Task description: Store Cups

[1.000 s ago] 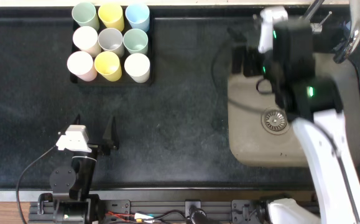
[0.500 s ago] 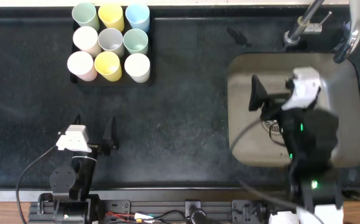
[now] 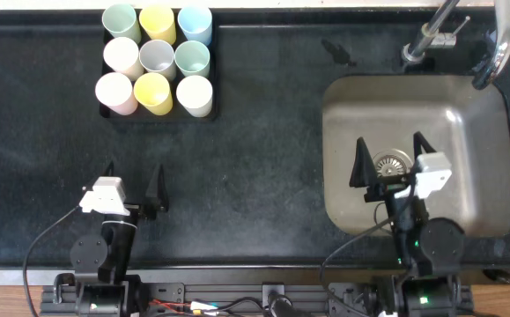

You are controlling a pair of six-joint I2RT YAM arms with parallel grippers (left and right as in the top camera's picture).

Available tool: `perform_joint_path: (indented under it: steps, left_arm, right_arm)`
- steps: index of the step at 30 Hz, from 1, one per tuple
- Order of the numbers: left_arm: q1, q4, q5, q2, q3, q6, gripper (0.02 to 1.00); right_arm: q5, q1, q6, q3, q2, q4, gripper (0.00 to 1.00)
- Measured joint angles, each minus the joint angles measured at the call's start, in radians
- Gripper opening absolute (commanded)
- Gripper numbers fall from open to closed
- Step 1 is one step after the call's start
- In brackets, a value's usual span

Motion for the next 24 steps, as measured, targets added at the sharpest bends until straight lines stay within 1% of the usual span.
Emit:
perform_joint_path:
  steps: [11, 17, 24]
  left_arm:
    - [0.000, 0.000, 0.000, 0.000, 0.000, 0.000, 1.000]
    - [0.000, 0.000, 0.000, 0.000, 0.000, 0.000, 1.000]
    - [0.000, 0.000, 0.000, 0.000, 0.000, 0.000, 1.000]
  right_arm:
    - [0.000, 0.000, 0.007, -0.200, -0.261, 0.091, 0.996]
    - [0.000, 0.003, 0.007, -0.274, -0.294, 0.151, 0.996]
    - [0.035, 0.007, 0.007, -0.279, -0.293, 0.074, 0.996]
